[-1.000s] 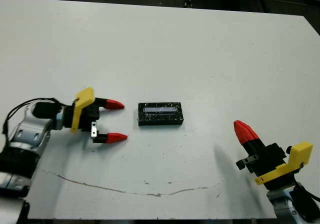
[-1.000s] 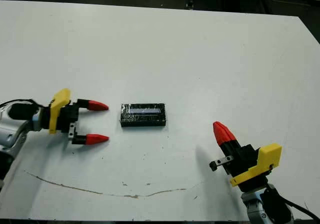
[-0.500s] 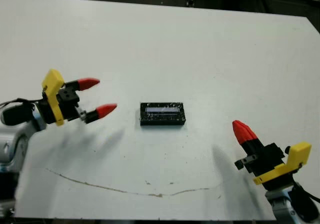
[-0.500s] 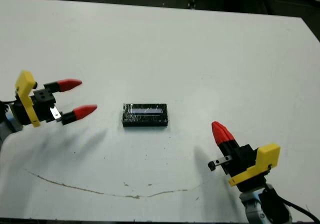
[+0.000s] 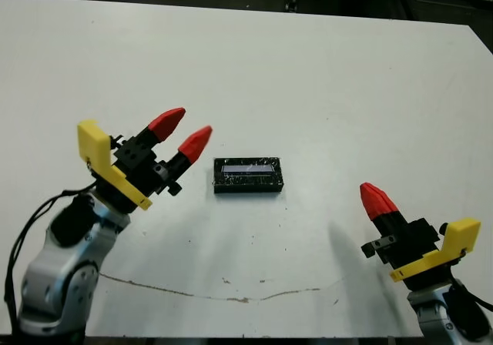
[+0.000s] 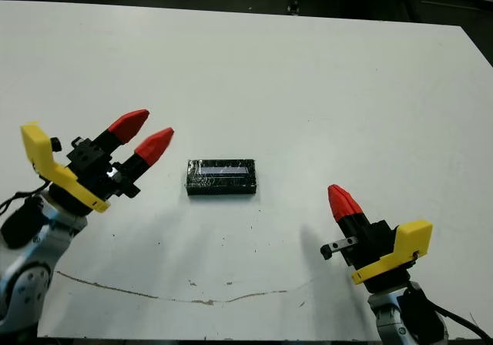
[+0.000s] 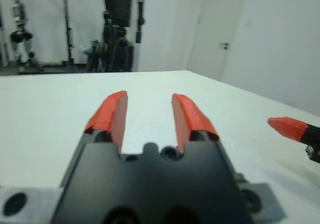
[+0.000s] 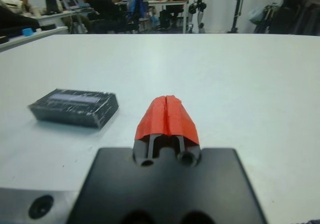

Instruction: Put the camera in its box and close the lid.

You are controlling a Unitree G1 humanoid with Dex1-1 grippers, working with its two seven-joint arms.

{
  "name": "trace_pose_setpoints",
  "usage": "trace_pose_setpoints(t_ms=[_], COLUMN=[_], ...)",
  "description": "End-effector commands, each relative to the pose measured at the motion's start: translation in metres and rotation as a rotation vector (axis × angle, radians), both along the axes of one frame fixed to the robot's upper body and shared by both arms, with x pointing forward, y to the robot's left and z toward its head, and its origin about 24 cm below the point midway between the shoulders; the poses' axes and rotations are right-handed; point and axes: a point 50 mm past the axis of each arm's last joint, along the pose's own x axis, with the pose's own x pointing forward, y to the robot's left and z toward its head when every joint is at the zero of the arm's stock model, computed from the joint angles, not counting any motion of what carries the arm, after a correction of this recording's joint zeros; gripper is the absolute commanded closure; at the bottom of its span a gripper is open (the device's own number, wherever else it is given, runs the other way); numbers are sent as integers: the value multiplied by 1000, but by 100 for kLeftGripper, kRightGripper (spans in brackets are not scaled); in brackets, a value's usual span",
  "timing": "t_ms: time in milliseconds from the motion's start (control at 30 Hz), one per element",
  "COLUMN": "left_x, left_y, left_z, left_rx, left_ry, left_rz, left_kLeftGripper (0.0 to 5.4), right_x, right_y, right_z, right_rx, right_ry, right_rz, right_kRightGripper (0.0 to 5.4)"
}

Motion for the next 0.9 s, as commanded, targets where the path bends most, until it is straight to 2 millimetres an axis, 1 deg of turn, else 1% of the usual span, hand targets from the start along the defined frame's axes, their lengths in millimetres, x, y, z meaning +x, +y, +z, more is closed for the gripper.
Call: trace_pose_setpoints(t_ms=[33,200,367,400,600,767,900], left_x=[-8,-21,-29,-29,-27,-24,-23], left_y=[0,-2,-1,0,1,0,-2], left_z=[-12,-29,-42,-44,-48,-50,-51], left_rx=[-4,-5,-7,-4,-7,17,-2], left_ry=[5,-5,-28,-35,-49,-59,-55], left_rz=[76,191,321,341,375,364,368], left_kLeftGripper=[375,455,530,538,538,538,538], right_x=[4,11,13,13,13,12,11], right_y=[-3,-2,0,0,3,5,6], right_z=[6,7,5,5,3,3,3], right_rx=[4,48,50,48,42,28,34], right_ry=[-47,-99,-99,-99,-81,-73,-66], right_rz=[-58,-105,-156,-162,-157,-141,-136], right_kRightGripper=[540,540,540,540,540,540,540])
